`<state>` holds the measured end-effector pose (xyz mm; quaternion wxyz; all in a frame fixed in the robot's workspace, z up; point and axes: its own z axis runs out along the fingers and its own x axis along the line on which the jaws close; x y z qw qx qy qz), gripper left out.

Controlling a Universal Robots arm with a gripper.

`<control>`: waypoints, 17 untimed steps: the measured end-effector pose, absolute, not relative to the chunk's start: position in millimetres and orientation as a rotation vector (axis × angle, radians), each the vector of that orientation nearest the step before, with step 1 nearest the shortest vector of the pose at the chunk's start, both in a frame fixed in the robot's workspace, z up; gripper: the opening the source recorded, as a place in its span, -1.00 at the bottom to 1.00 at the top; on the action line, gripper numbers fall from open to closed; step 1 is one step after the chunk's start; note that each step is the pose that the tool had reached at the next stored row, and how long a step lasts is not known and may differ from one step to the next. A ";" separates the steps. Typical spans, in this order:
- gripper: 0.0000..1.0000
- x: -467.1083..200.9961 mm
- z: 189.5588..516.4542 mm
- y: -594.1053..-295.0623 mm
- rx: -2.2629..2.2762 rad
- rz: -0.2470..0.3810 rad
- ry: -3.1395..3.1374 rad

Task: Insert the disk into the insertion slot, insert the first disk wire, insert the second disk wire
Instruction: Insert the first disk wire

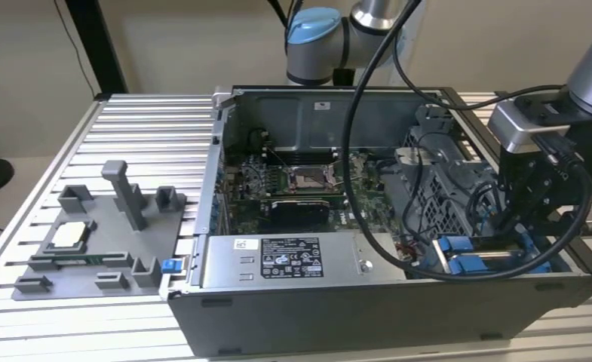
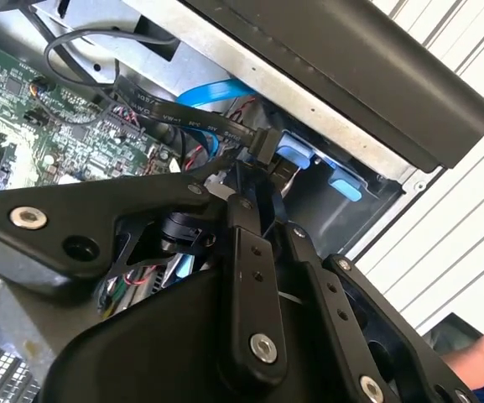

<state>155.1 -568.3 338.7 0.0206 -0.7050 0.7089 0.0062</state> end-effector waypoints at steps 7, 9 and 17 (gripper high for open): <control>-1.00 155.3 336.1 -568.4 -2.184 0.019 2.201; -1.00 155.3 335.8 -568.5 -2.183 0.020 2.201; -1.00 155.3 351.1 -568.4 -2.186 -0.004 2.204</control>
